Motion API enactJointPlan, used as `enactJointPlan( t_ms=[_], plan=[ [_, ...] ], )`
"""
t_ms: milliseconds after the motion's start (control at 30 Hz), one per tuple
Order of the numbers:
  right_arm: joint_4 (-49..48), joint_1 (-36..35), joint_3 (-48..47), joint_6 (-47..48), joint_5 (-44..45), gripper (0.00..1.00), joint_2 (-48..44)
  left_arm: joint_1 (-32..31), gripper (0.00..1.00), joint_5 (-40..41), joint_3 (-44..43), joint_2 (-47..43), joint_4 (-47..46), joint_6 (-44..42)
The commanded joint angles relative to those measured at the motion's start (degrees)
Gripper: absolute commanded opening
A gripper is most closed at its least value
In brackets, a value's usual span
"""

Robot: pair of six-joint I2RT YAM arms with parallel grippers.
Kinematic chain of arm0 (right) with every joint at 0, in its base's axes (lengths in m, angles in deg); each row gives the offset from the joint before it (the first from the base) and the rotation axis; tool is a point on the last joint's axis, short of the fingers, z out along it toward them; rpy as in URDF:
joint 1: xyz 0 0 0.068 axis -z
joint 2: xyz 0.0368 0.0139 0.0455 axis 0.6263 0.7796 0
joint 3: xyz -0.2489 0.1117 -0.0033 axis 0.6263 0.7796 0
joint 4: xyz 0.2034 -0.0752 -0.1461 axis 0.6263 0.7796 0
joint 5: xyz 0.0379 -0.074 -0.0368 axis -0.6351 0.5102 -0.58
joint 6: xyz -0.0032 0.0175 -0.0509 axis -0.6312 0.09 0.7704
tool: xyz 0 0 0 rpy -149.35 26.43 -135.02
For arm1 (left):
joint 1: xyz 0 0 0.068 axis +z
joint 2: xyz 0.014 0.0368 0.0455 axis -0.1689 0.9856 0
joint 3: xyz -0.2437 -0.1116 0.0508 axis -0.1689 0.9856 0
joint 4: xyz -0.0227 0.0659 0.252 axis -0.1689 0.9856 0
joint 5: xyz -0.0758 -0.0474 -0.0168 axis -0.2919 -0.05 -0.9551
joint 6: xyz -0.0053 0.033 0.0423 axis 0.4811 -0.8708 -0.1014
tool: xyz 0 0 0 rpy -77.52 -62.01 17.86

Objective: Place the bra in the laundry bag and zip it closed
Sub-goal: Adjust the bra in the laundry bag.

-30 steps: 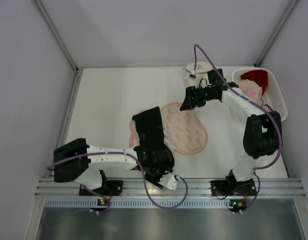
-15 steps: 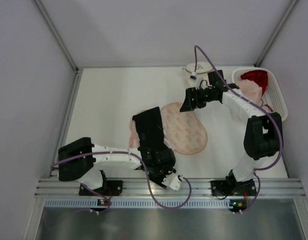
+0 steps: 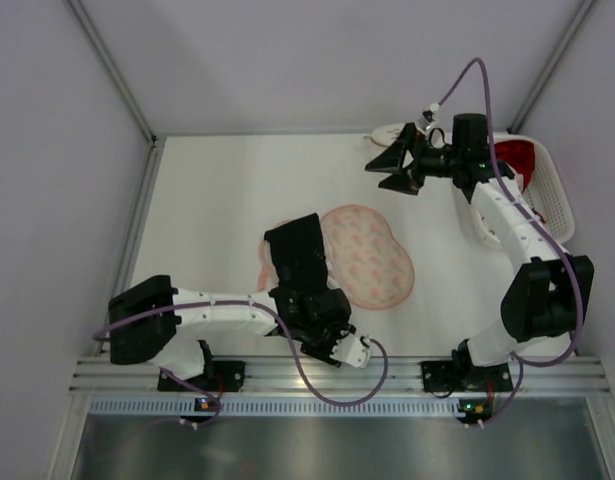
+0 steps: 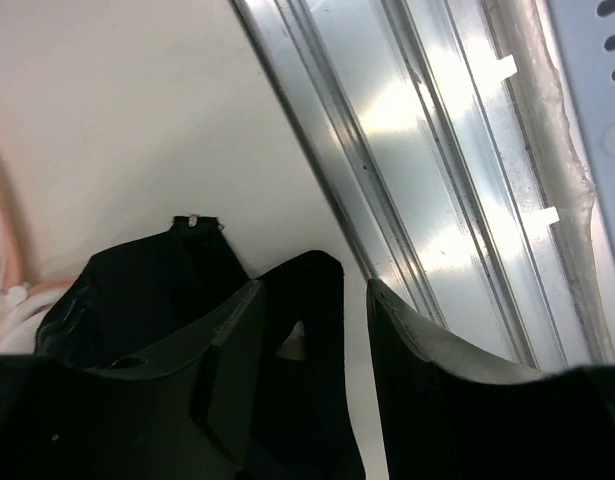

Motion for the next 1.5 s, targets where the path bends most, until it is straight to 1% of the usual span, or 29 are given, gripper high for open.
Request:
enactJointPlan(
  t_ms=[0,100,167,233,267,300,367,400,467,500,567,600,667,767,833,933,1000,1167,1300,1467],
  plan=[
    [-4.2,-1.2,-0.3,-15.8,-2.3,0.97,-3.8,1.0,0.51,0.1,-1.1,-4.2,-3.4,2.7],
    [-4.1,-3.3,0.4,-19.7,-2.7,0.97,-4.5,1.7,0.52,1.2,1.3,-4.3,-5.2,3.5],
    [-5.3,-5.0,1.0,-22.2,-1.6,0.99,-5.6,2.4,0.51,0.5,2.7,-2.4,-5.9,3.6],
    [-5.1,-6.1,-0.3,-23.3,-1.4,0.99,-5.5,2.7,0.45,-0.4,2.9,-1.0,-5.8,3.9],
    [-2.3,-6.4,-1.6,-22.6,-1.4,0.99,-4.8,2.9,0.43,-1.2,2.9,0.1,-5.2,3.8],
    [-0.4,-6.6,-5.0,-21.8,-1.3,0.99,-4.4,3.0,0.37,-2.8,3.0,0.4,-5.2,3.3],
    [2.0,-7.0,-7.4,-20.3,-1.2,0.99,-4.0,3.0,0.34,-4.0,3.2,1.4,-5.1,3.1],
    [3.4,-7.0,-8.8,-20.1,-0.8,0.99,-3.9,3.0,0.31,-4.9,3.3,1.9,-5.2,3.1],
    [3.4,-7.2,-9.1,-20.5,-1.3,0.99,-4.0,3.0,0.26,-5.5,3.4,3.1,-5.1,3.5],
    [2.4,-7.2,-8.6,-21.2,-2.0,0.99,-3.9,3.0,0.2,-6.0,3.4,3.8,-5.1,3.6],
    [1.3,-7.2,-8.4,-22.5,-2.9,0.99,-3.8,2.9,0.13,-7.6,3.2,3.9,-4.9,4.1],
    [1.3,-7.2,-9.0,-22.7,-3.1,0.99,-3.5,2.9,0.06,-7.9,3.2,4.0,-5.0,4.3],
    [1.1,-7.4,-10.2,-22.8,-3.3,0.99,-3.1,2.9,0.0,-8.2,3.0,4.1,-5.0,5.2],
    [1.5,-8.0,-11.1,-22.4,-2.9,0.99,-2.8,2.9,0.0,-8.6,2.9,3.8,-4.5,6.2],
    [-1.7,-8.1,-9.9,-24.5,-4.4,0.99,-2.9,2.9,0.0,-8.4,3.4,3.0,-4.5,5.8],
    [-1.1,-8.3,-11.2,-22.8,-3.6,0.99,-2.8,2.9,0.0,-8.4,2.9,2.4,-2.9,5.1],
    [-0.3,-8.5,-10.1,-22.4,-3.0,0.99,-2.8,2.9,0.0,-9.1,2.7,1.8,-1.0,4.1],
    [-0.2,-8.5,-6.1,-14.3,-0.7,0.99,-3.2,2.9,0.0,-11.6,1.5,-2.4,2.5,3.5],
    [-3.0,-7.9,1.3,-9.2,0.5,0.99,-3.1,3.0,0.0,-12.6,-2.3,-5.8,4.9,6.9],
    [-5.8,-7.1,5.7,-3.9,0.4,0.99,-2.1,5.2,0.0,-13.0,-7.4,-9.5,7.1,11.5]
  ],
)
